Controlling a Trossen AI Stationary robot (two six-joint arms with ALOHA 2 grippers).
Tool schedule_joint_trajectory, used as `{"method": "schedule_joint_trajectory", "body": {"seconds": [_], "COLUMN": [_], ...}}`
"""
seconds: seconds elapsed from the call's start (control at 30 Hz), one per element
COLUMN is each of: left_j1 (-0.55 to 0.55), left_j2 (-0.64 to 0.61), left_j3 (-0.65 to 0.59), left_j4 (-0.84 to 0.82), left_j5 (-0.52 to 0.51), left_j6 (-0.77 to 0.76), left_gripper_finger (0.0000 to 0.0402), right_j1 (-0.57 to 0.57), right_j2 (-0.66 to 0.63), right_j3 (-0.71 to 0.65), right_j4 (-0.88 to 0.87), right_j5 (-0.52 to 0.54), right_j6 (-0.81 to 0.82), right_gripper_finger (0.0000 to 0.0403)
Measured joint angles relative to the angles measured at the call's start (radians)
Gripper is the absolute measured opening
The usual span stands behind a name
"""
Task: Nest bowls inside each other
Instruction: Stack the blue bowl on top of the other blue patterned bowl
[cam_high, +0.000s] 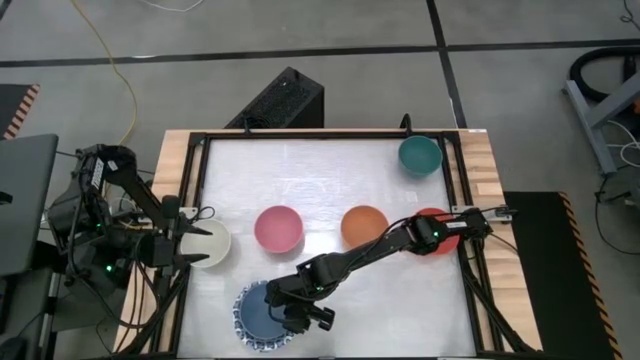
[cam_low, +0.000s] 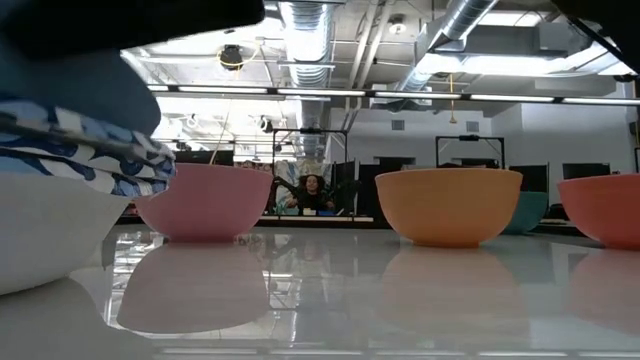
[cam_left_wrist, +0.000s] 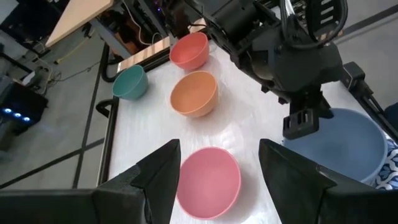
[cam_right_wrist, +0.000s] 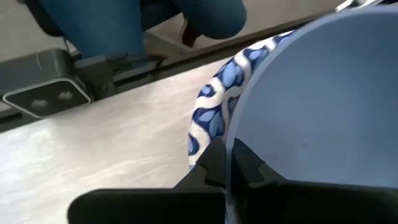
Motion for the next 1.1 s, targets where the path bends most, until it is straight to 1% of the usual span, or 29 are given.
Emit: {"method": "schedule_joint_trajectory", "body": {"seconds": [0.07, 0.2, 0.37, 0.53, 0.77, 0.87, 1.03, 1.1], "left_j1": [0.000, 0.000, 0.000, 0.000, 0.000, 0.000, 0.000, 0.000], "left_j2": [0.000, 0.000, 0.000, 0.000, 0.000, 0.000, 0.000, 0.000], "left_j3": [0.000, 0.000, 0.000, 0.000, 0.000, 0.000, 0.000, 0.000], "left_j4": [0.000, 0.000, 0.000, 0.000, -0.002, -0.020, -0.096, -0.120], "left_j5": [0.000, 0.000, 0.000, 0.001, 0.002, 0.005, 0.014, 0.018], "left_j6": [0.000, 0.000, -0.001, -0.018, -0.065, -0.114, -0.251, -0.306], "left_gripper_finger": [0.0208, 0.0208, 0.0208, 0.0208, 0.0208, 0.0208, 0.0208, 0.0208], "right_j1": [0.000, 0.000, -0.001, 0.000, 0.000, 0.001, 0.004, 0.007], "right_j2": [-0.001, -0.001, 0.001, 0.001, -0.002, -0.015, -0.040, -0.047], "right_j3": [0.000, 0.000, -0.001, 0.000, 0.036, 0.036, 0.036, 0.037], "right_j4": [0.001, 0.005, 0.023, 0.023, 0.014, 0.017, 0.019, 0.006], "right_j5": [0.002, 0.015, 0.080, 0.083, 0.083, 0.083, 0.084, 0.105], "right_j6": [0.018, 0.050, 0.109, 0.125, 0.159, 0.166, 0.182, 0.181], "right_gripper_finger": [0.0012, 0.0038, 0.0061, 0.0066, 0.0068, 0.0068, 0.0069, 0.0069]}}
